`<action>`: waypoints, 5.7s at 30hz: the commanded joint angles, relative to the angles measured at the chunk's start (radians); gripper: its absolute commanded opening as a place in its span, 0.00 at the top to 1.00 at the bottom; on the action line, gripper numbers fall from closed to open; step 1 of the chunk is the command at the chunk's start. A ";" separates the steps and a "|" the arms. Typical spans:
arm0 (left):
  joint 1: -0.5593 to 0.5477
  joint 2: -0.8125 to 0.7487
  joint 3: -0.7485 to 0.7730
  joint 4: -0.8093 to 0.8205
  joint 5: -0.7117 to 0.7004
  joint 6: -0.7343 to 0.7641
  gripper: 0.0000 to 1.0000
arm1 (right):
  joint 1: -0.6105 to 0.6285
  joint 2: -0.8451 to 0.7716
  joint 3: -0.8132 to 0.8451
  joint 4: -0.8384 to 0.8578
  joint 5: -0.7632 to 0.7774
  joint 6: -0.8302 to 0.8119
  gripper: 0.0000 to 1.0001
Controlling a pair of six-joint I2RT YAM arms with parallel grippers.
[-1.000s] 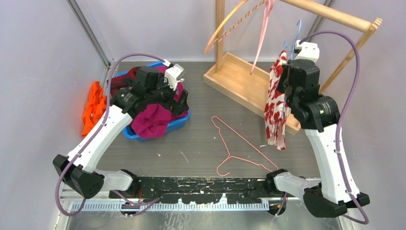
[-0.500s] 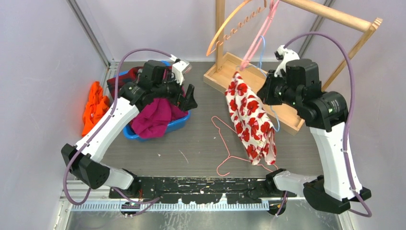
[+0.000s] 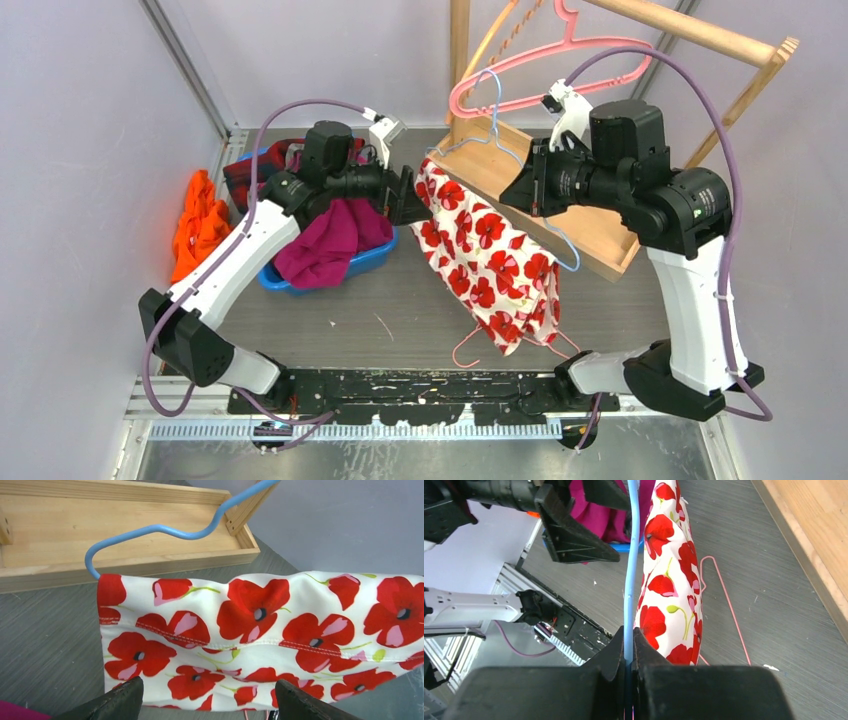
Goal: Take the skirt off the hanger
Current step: Remove the skirt from the hanger, then place the skirt in the bin, then place the hanger at the clothesline.
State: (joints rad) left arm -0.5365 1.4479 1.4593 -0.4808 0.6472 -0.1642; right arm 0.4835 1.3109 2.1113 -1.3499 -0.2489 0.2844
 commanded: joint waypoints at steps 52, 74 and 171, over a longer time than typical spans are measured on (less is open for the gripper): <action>0.055 -0.036 0.117 -0.043 0.009 0.020 1.00 | 0.034 -0.018 -0.116 0.270 0.261 -0.017 0.99; 0.135 -0.016 0.757 -0.379 -1.025 0.517 1.00 | 0.033 0.027 -0.254 0.421 0.776 -0.099 0.99; 0.198 -0.187 0.026 -0.166 -0.722 0.124 0.00 | -0.035 -0.089 -0.431 0.955 1.463 -0.538 0.99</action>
State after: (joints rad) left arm -0.3302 1.3293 1.5040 -0.6575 -0.0597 -0.0479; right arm 0.4984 1.1885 1.6501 -0.7177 1.1942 -0.1570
